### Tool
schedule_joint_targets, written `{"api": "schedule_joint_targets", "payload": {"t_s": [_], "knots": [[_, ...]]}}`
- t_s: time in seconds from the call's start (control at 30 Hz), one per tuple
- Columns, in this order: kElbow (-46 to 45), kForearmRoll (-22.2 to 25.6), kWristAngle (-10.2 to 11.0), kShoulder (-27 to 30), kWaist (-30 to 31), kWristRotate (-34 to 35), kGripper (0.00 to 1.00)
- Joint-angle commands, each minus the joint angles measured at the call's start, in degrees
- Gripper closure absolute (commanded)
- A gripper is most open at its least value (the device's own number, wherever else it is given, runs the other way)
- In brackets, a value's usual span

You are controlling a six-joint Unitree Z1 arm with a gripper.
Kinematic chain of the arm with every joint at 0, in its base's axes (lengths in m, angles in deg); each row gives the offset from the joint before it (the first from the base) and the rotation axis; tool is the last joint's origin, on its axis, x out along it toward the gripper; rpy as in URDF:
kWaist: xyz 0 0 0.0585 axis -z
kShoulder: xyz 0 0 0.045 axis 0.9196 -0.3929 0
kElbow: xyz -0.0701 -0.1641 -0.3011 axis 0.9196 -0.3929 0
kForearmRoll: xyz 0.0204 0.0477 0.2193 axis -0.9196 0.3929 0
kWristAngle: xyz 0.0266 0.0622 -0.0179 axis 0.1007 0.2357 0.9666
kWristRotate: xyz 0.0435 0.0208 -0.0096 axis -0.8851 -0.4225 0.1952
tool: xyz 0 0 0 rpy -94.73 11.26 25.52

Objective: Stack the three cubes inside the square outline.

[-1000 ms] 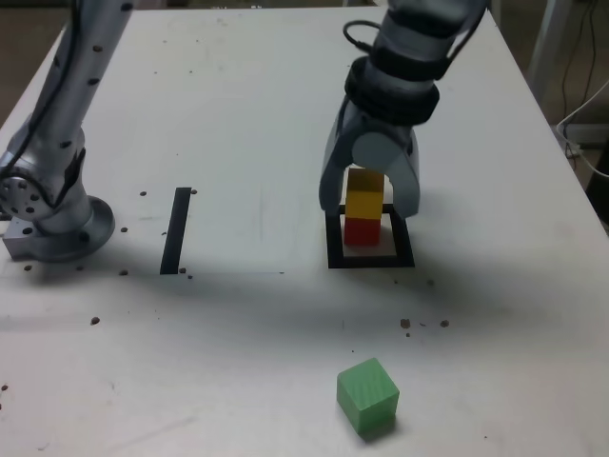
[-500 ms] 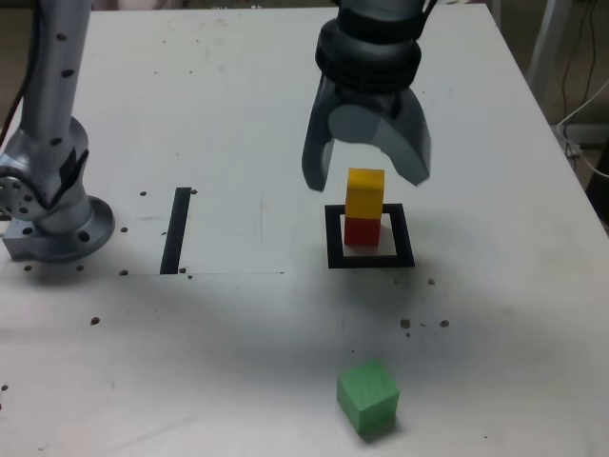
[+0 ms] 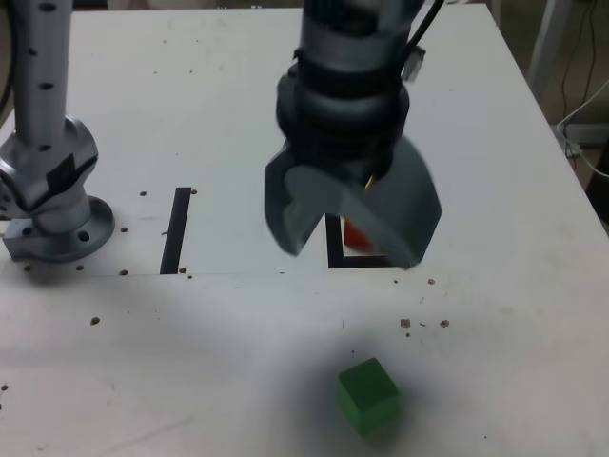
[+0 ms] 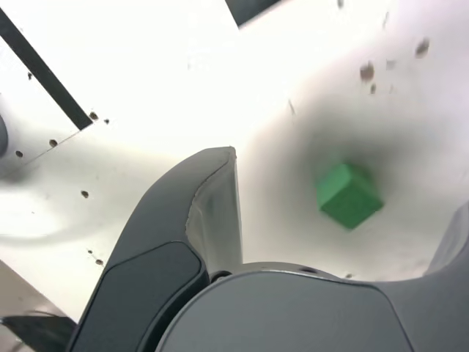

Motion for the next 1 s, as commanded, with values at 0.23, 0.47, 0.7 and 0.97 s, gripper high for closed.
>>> {"api": "schedule_joint_targets", "payload": {"t_s": [0.23, 0.47, 0.7, 0.97], "knots": [[2.2, 0.4, 3.0, -2.8, 9.5, -5.3, 0.0], [1.9, -1.7, 3.6, -4.9, 12.7, -11.0, 0.0], [1.6, -3.2, 4.5, -6.3, 12.8, -15.1, 0.01], [-0.6, -7.2, 3.7, -8.1, 11.0, -18.2, 0.0]]}}
